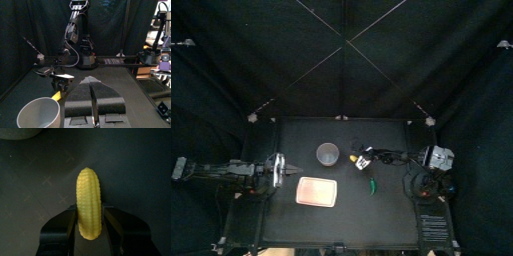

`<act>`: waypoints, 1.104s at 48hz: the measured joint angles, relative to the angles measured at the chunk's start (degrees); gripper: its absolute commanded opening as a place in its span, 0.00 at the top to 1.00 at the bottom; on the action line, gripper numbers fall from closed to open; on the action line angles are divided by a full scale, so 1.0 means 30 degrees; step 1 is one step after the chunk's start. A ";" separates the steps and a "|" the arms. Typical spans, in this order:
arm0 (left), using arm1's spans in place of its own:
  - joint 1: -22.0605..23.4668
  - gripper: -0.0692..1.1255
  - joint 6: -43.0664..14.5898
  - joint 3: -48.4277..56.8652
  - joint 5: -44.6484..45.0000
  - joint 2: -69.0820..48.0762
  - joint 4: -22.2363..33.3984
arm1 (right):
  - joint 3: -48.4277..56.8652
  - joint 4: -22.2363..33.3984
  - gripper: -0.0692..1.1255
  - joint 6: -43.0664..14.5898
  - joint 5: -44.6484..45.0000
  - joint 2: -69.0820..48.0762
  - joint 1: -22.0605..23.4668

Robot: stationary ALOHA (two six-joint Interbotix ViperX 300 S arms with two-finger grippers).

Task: Pick the corn then place it on the pink plate
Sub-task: Place corn on the pink plate

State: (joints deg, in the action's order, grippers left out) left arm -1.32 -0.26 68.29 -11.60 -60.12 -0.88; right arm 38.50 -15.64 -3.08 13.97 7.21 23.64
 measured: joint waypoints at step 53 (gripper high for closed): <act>0.0059 0.96 0.0000 0.0000 0.0000 0.0000 -0.0088 | -1.2568 0.1260 0.34 0.0059 0.1846 0.6445 -0.8789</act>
